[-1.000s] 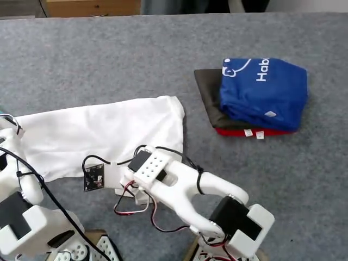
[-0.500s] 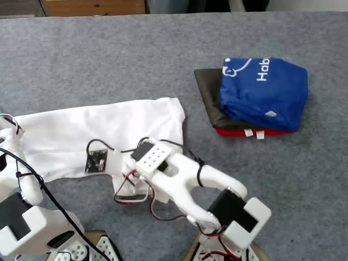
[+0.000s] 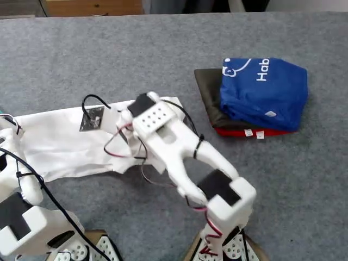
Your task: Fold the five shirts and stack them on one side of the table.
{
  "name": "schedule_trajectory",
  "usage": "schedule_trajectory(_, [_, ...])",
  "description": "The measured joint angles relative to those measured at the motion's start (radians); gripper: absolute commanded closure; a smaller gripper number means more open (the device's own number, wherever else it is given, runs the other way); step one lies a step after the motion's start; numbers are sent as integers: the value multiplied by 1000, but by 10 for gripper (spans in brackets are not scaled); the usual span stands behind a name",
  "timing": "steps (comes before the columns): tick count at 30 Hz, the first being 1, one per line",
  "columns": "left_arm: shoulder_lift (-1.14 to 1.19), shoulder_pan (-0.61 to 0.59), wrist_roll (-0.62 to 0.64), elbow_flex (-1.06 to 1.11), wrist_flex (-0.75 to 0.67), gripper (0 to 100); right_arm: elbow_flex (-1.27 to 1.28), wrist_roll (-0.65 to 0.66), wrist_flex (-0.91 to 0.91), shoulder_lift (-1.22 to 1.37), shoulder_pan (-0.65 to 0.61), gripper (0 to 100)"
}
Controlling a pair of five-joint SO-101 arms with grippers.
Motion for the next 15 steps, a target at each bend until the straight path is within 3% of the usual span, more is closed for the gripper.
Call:
schedule_trajectory(7, [0,0,0,0,0,971,-313,126,92,259,15,985])
schedule_trajectory(15, [0,0,0,0,0,971,-646,137,249,459,15,948])
